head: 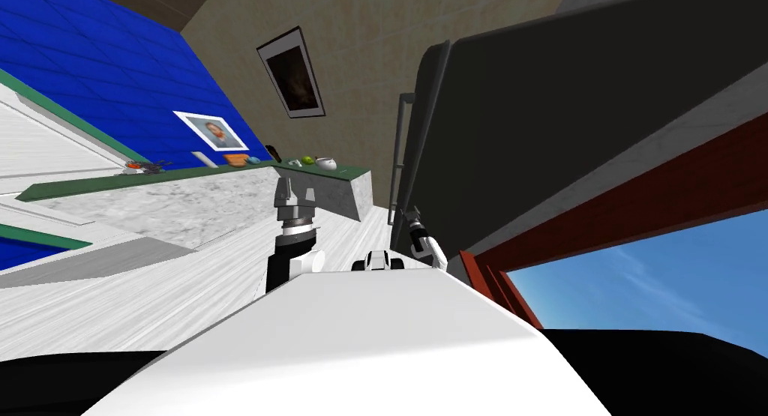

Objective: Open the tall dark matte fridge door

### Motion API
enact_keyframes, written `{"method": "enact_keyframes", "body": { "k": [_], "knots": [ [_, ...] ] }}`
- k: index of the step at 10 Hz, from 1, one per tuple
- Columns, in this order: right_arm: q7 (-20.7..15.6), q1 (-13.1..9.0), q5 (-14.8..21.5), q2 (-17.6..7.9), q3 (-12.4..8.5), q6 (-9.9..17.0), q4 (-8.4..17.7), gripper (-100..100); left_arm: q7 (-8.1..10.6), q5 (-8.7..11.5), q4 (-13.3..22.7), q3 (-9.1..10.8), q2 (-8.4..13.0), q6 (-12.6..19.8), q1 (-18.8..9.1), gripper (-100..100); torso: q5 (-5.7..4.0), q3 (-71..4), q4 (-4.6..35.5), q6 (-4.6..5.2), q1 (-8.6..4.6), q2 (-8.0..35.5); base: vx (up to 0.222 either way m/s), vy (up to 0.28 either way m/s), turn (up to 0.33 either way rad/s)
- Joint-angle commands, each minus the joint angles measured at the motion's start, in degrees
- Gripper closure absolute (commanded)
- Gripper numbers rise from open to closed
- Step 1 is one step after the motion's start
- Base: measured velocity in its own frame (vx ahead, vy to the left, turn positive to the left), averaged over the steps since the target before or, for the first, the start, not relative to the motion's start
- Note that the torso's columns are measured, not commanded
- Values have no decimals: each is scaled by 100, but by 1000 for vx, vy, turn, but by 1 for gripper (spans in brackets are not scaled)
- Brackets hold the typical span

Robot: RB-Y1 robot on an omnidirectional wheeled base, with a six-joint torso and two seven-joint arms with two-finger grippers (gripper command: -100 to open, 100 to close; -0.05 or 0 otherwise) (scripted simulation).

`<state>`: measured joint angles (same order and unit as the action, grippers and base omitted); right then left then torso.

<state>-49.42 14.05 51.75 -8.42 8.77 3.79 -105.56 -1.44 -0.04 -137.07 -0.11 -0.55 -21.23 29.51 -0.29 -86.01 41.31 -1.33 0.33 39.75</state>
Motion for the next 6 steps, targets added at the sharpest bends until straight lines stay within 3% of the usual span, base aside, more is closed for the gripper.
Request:
{"method": "enact_keyframes", "body": {
  "k": [1,2,5,6],
  "knots": [
    [-98,-96,362,55,123,210,246,-100,0,0,0,0,0,0,-1,0,-6,3,-4,4,-10,4,-18,22,174],
    [-191,-134,626,60,168,431,375,-100,0,0,0,0,0,0,0,0,-6,11,2,22,-20,17,-23,32,234],
    [-279,-168,961,56,208,657,502,-100,0,0,0,-1,0,0,0,0,-1,19,12,30,-18,31,-19,29,154],
    [-361,-200,1191,44,241,875,628,-100,0,0,0,0,0,0,0,0,1,32,22,49,-33,52,0,32,257]
  ]
}}
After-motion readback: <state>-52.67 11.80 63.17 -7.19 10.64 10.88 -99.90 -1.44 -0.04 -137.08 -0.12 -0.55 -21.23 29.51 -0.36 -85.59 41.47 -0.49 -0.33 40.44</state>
